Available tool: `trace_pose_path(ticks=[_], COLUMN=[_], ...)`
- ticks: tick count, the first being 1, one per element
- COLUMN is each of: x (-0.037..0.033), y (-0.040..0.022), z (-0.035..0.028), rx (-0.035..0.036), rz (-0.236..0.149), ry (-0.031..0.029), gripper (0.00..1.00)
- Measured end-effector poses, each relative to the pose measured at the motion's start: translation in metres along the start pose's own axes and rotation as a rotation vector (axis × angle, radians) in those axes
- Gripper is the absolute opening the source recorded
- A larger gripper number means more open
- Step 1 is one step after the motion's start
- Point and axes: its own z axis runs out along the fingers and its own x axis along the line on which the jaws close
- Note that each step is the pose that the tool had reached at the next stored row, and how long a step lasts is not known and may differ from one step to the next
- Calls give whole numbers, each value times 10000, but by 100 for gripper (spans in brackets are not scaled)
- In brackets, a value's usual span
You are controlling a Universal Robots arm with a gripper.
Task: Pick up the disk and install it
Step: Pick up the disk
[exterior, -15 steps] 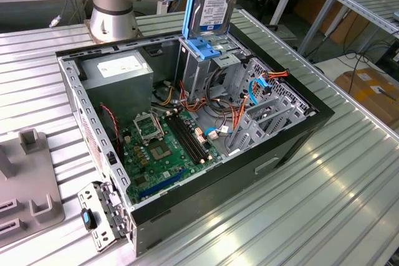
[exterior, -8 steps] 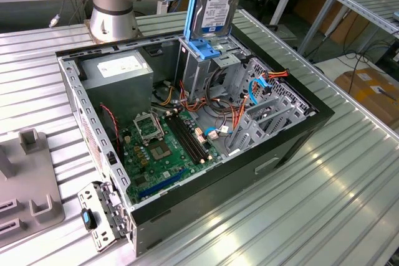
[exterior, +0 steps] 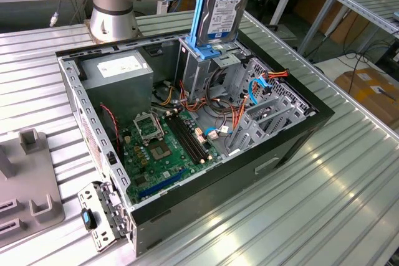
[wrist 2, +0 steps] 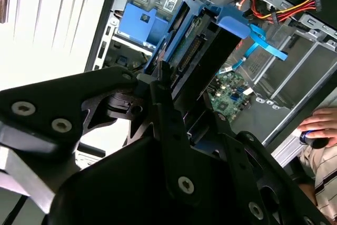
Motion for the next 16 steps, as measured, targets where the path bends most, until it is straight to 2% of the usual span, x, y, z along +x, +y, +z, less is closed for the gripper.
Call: trace_pose_path(ticks=[5, 11, 16], x=[83, 249, 333], y=[-7, -22, -30], z=[1, 5, 8], rx=[0, 1, 2], rz=[0, 0, -1], ry=[2, 13, 19], gripper=[35, 35, 35])
